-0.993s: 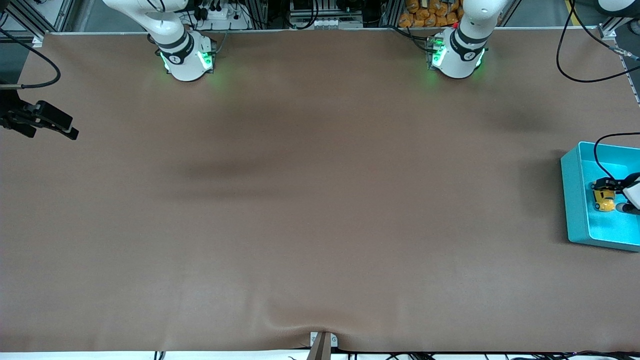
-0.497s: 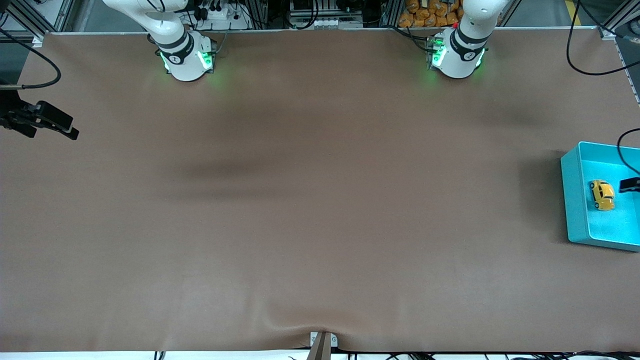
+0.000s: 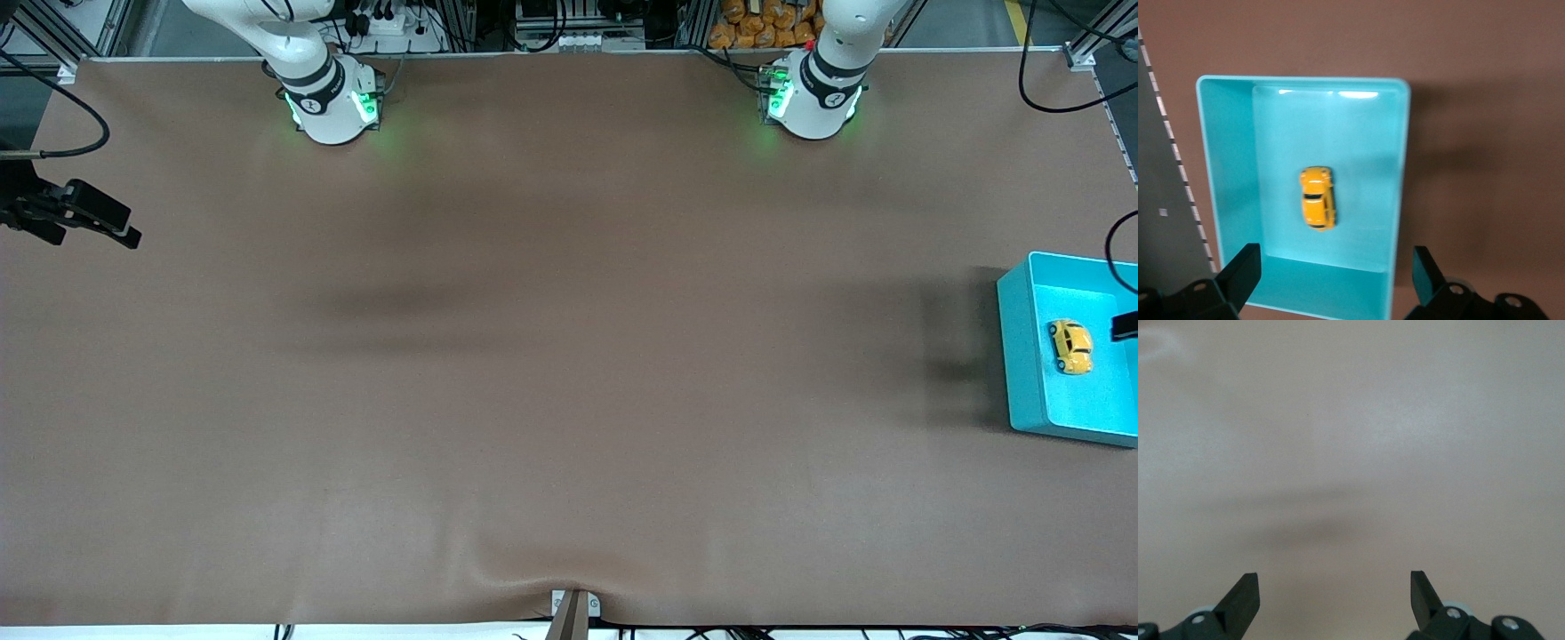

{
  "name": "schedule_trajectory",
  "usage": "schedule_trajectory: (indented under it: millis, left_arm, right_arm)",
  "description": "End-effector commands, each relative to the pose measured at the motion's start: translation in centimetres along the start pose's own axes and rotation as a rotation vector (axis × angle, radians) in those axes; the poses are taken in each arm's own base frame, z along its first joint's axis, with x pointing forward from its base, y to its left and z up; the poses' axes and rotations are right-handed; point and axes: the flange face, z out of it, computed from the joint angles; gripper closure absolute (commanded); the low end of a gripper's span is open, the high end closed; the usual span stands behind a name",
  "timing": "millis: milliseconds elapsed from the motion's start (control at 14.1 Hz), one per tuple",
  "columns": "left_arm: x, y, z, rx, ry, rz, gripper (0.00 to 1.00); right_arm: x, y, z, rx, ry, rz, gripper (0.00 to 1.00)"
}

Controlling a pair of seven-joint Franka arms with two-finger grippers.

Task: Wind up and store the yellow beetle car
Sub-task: 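Raise the left gripper out of the bin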

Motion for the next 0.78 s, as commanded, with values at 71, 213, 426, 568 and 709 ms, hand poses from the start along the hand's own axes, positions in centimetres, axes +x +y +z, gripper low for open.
schedule_trajectory:
  millis: [71,213,426,568,709]
  left_arm:
    - [0.4,6.0,-4.6,-0.041,-0.002,-0.041,0.0]
    - [0.5,9.5,-7.2,-0.058,-0.006,-0.073,0.0]
    - [-0.1,15.4,-11.6,-0.051,-0.018,-0.091,0.0]
    - [-0.8,18.9,-14.4,-0.045,-0.008,-0.081,0.0]
    - [-2.6,22.4,-18.0,-0.045,0.007,-0.057,0.0]
  right_arm:
    - [-0.2,-0.2,-0.2,-0.014,0.004,-0.015,0.0]
    - [-0.2,-0.2,-0.2,-0.014,0.006,-0.015,0.0]
    - [-0.2,-0.2,-0.2,-0.014,0.004,-0.015,0.0]
    - [-0.2,-0.2,-0.2,-0.014,-0.001,-0.015,0.0]
    - [-0.2,0.0,-0.3,-0.014,0.0,-0.011,0.0]
